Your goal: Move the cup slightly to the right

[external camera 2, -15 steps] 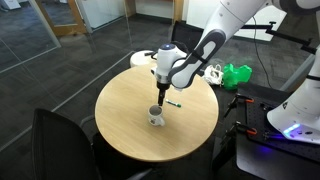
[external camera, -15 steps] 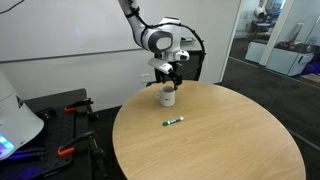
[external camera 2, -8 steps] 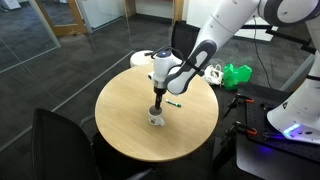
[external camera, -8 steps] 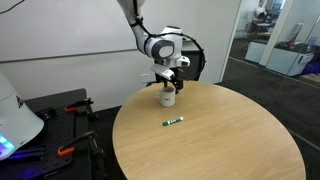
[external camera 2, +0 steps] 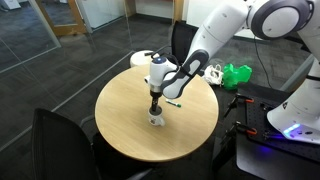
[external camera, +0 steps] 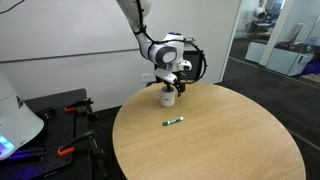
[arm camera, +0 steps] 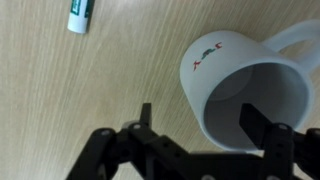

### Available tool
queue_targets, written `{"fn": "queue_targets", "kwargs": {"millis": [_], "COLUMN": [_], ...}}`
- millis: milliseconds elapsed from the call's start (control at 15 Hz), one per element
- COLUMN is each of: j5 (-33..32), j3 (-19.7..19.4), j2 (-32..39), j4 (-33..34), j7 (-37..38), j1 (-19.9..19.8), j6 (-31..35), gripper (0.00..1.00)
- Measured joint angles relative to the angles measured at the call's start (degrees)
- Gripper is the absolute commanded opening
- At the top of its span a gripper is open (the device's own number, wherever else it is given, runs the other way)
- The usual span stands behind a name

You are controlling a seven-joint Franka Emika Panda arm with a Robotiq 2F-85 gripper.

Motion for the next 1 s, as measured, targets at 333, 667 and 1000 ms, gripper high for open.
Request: {"fn": "queue_targets", "kwargs": {"millis": [333, 667, 1000], "j5": [-0.26, -0.42, -0.66], "j3": [-0.49, -0.47, -0.46], "j2": [2.01, 3.41, 4.86], "j4": [3.03, 5.56, 9.34], "j7": [0.00, 0.00, 0.00], "j1": [0.29, 0.65, 0.74], "j6": [-0.39, -2.28, -6.63], "gripper": [0.18, 0.00, 0.02]}}
